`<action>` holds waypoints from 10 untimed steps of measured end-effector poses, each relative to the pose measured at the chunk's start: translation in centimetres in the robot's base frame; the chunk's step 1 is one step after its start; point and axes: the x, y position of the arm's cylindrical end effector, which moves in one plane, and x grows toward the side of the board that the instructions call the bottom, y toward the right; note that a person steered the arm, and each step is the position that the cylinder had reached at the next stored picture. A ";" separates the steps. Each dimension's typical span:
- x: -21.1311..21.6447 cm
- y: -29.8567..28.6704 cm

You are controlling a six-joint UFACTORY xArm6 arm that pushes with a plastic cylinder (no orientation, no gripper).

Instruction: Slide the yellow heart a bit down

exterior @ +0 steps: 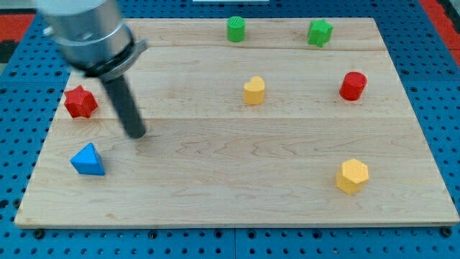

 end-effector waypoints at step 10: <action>-9.1 9.7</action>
